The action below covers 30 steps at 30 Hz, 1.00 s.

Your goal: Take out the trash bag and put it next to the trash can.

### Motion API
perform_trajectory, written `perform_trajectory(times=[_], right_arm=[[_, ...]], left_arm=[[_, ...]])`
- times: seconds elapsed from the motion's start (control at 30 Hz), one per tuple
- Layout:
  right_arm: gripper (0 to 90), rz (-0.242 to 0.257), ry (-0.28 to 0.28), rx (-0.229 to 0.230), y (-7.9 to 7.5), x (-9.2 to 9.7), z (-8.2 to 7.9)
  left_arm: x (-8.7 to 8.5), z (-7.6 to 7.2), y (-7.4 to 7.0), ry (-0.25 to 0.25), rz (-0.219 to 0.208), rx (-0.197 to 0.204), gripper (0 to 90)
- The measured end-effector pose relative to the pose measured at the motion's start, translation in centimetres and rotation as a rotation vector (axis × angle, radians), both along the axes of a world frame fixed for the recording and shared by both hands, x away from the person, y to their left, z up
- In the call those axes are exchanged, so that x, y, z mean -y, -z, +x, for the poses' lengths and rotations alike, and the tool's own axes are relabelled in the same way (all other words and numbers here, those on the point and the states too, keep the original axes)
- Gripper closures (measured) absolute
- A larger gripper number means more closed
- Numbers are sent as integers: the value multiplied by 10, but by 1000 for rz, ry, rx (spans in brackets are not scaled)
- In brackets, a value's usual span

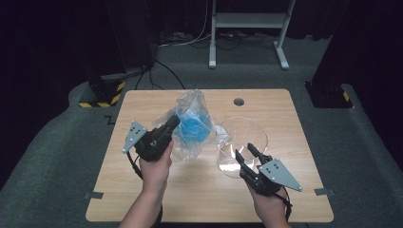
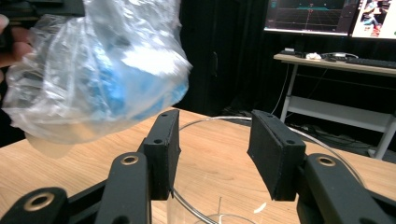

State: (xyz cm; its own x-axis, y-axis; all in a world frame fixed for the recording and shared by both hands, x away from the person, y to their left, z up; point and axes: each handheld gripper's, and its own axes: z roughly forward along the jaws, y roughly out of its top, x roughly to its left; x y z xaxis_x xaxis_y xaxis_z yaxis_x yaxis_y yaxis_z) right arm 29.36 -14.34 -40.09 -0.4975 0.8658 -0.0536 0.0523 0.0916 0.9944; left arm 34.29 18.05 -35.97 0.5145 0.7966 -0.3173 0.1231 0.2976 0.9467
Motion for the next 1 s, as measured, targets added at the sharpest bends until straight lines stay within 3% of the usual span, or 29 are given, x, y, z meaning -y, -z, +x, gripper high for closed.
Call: perform_trajectory(times=[0.2,0.43,0.77,1.0], right_arm=[[504,-12,27,2,1,5,4],[477,3,67,-31,1,21,12],[424,28,164,-41,-2,56,24],[409,33,238,-42,2,77,32]], left_arm=[[-9,0,2,-26,7,-7,895],[-18,5,8,-59,25,-21,895],[-34,13,28,-119,78,-62,895],[-39,21,47,-137,112,-116,894]])
